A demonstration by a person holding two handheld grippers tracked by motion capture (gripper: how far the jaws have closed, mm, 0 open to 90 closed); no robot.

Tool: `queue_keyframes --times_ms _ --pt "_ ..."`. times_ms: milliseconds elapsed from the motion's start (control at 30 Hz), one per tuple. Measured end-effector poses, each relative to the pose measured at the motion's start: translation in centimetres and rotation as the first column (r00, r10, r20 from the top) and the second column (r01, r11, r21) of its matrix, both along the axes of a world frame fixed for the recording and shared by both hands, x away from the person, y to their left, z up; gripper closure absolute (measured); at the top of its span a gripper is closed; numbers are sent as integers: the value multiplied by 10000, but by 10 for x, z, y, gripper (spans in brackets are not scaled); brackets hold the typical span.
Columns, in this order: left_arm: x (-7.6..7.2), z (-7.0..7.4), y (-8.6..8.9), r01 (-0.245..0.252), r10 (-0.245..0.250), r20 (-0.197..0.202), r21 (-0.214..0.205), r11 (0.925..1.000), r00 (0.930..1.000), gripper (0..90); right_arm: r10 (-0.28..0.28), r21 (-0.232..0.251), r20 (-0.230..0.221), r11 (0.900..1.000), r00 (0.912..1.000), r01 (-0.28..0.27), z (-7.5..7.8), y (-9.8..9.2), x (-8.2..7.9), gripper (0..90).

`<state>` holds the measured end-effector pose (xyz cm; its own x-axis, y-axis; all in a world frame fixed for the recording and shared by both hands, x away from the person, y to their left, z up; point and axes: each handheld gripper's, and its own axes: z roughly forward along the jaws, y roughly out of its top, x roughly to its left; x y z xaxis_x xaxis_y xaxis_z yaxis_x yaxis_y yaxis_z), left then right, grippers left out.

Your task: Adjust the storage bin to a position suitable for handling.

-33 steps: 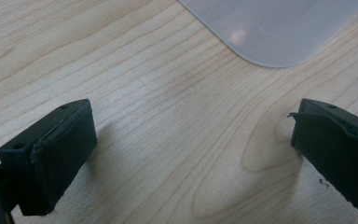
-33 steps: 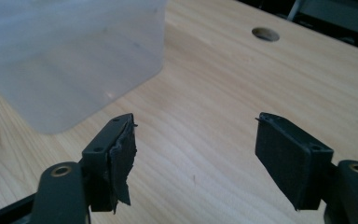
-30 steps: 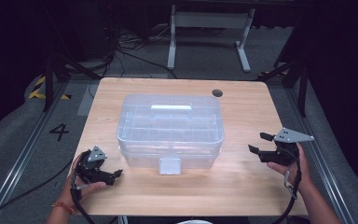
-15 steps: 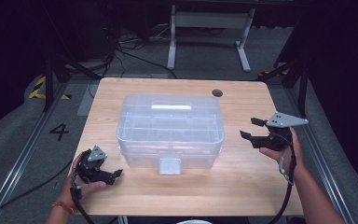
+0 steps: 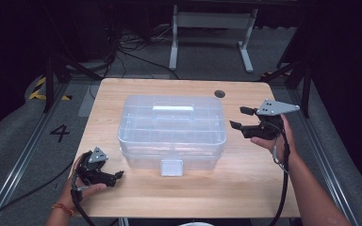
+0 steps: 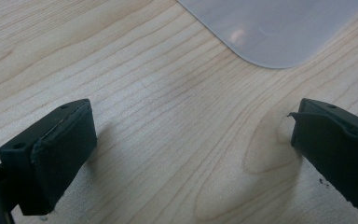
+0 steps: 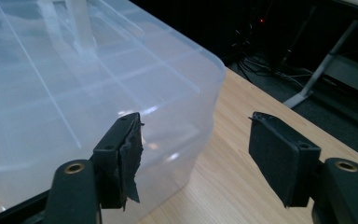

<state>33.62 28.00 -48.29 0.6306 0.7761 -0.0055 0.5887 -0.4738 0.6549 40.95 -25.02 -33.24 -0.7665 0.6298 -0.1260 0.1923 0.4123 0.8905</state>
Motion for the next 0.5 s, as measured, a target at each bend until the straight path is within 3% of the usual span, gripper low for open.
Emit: queue_keyframes --times_ms 500 --pt "0 0 0 -10 10 -9 31 10000 10000 6 762 -264 131 9968 9970 -758 19 36 5 361"
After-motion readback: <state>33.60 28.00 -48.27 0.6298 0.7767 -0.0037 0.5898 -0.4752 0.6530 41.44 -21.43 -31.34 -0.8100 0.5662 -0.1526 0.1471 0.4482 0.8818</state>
